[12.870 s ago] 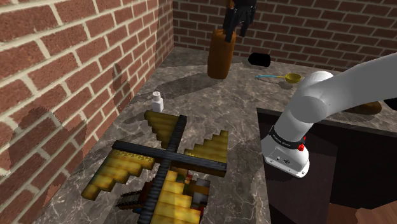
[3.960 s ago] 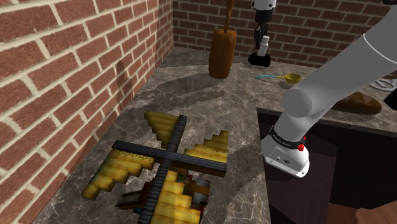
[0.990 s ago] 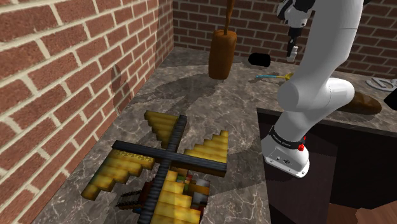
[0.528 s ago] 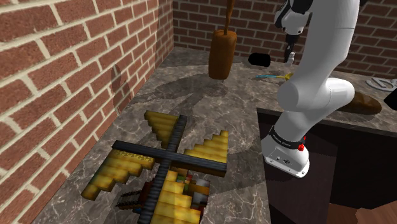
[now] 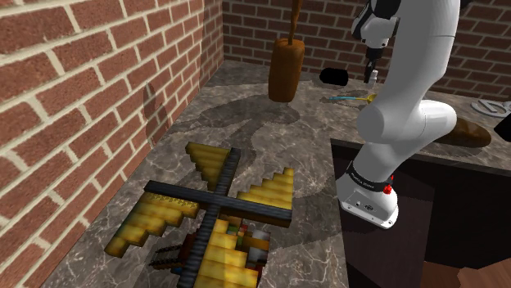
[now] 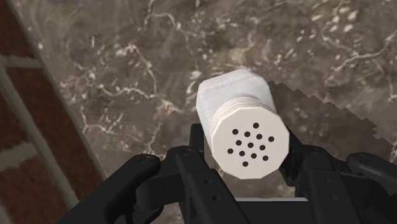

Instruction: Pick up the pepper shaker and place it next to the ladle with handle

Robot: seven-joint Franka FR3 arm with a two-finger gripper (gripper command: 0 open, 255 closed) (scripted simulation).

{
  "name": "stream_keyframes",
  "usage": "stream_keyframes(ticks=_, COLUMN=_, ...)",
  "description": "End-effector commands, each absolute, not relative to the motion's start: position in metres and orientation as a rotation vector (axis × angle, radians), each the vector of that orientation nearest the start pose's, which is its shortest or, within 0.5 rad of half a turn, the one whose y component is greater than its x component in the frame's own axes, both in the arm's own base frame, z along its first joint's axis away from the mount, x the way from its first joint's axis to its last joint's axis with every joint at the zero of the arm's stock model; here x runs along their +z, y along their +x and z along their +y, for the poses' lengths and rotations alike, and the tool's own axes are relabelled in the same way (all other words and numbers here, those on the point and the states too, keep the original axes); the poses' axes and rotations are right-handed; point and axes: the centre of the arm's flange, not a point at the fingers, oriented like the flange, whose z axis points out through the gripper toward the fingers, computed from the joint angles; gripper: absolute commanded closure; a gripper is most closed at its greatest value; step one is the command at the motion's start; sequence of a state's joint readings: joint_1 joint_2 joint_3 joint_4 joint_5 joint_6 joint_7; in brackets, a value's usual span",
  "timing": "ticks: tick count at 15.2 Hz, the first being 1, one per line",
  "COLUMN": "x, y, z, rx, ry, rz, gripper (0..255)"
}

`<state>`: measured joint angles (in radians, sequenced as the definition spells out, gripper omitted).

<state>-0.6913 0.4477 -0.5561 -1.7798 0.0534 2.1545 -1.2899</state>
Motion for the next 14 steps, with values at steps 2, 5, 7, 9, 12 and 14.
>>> stream_keyframes(ticks=2, x=0.338, y=0.236, z=-0.602, rx=0.286, ry=-3.178, rz=-0.09, gripper=255)
stream_keyframes(ticks=5, x=0.338, y=0.236, z=-0.602, rx=0.286, ry=-3.178, rz=-0.09, gripper=0)
stream_keyframes(ticks=7, x=0.338, y=0.236, z=-0.602, rx=0.286, ry=-3.178, rz=-0.09, gripper=0)
stream_keyframes(ticks=9, x=0.351, y=0.239, z=-0.601, rx=0.286, ry=-3.178, rz=-0.09, gripper=0)
stream_keyframes(ticks=12, x=0.387, y=0.245, z=-0.599, rx=0.286, ry=-3.178, rz=-0.09, gripper=0)
stream_keyframes(ticks=14, x=0.387, y=0.245, z=-0.599, rx=0.286, ry=-3.178, rz=-0.09, gripper=0)
